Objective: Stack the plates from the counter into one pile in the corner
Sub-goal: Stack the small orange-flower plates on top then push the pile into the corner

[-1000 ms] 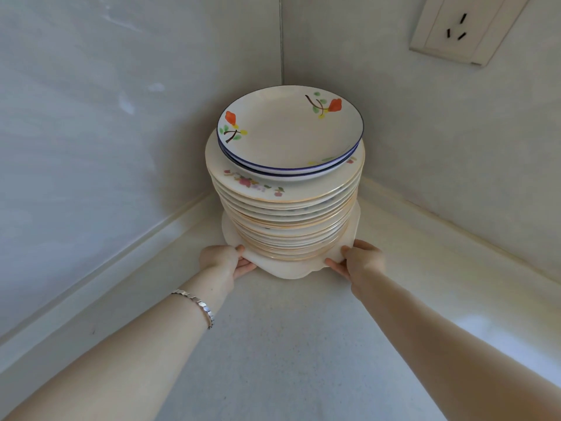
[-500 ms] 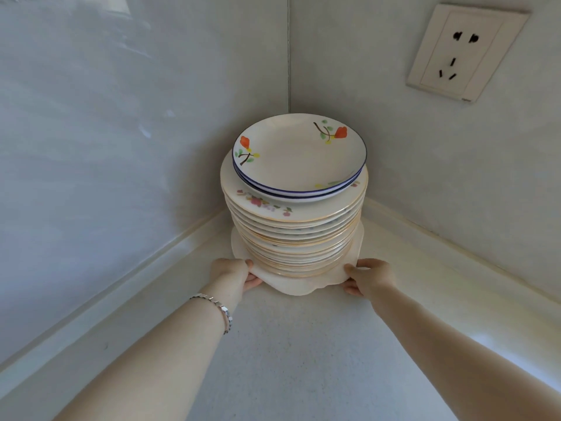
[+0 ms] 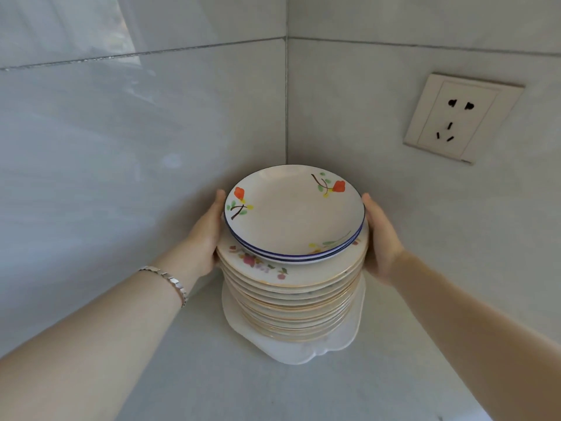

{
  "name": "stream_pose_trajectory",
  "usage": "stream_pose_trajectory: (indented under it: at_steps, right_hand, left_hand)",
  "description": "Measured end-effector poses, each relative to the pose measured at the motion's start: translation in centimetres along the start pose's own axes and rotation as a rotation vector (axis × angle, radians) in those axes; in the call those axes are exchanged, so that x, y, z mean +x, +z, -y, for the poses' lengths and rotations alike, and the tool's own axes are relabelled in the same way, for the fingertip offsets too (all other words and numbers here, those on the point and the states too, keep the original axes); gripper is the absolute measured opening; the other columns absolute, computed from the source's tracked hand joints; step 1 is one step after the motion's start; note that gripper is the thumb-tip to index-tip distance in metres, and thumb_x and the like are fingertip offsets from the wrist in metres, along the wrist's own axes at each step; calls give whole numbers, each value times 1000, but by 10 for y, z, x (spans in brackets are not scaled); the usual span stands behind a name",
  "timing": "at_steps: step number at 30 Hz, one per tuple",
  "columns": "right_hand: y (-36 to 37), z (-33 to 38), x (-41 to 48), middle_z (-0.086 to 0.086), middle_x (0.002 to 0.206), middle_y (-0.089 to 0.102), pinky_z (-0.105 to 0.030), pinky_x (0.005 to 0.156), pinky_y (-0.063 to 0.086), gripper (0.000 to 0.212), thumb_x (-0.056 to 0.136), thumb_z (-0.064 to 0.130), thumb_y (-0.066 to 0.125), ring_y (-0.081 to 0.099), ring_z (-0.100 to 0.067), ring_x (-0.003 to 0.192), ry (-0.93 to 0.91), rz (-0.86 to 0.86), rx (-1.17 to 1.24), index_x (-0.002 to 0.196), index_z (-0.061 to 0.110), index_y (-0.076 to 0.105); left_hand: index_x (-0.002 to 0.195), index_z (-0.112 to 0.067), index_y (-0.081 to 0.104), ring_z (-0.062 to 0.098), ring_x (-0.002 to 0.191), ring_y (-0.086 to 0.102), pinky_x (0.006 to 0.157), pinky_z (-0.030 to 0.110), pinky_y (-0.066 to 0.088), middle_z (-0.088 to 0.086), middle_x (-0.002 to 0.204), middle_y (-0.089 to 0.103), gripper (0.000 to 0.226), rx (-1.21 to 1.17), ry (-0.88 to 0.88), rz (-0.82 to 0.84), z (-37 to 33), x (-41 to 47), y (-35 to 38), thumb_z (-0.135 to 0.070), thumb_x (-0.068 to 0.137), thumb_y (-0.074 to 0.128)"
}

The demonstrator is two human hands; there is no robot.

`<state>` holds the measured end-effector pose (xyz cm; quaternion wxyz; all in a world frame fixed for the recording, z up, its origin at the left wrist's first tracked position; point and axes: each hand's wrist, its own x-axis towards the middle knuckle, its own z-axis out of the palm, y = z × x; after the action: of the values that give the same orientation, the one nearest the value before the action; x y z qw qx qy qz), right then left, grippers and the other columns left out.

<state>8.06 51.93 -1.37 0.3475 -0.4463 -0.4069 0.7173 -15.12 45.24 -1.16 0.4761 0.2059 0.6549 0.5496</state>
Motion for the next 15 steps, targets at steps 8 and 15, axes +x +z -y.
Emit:
stream_pose_trajectory:
  at_steps: [8, 15]
  right_hand:
    - [-10, -5, -3, -10, 114, 69, -43, 101, 45, 56, 79, 59, 46, 62, -30, 109, 2, -32, -17, 114, 21, 66]
    - [7, 25, -14, 2, 75, 67, -19, 59, 52, 20, 92, 35, 48, 60, -16, 74, -142, -192, -151, 90, 20, 62]
  left_hand:
    - [76, -27, 64, 24, 87, 61, 89, 37, 50, 0, 83, 66, 32, 68, 10, -74, 3, -13, 7, -51, 89, 46]
    - [85, -17, 58, 25, 93, 56, 85, 31, 43, 6, 96, 64, 42, 304, 240, -234, -18, -22, 15, -44, 96, 29]
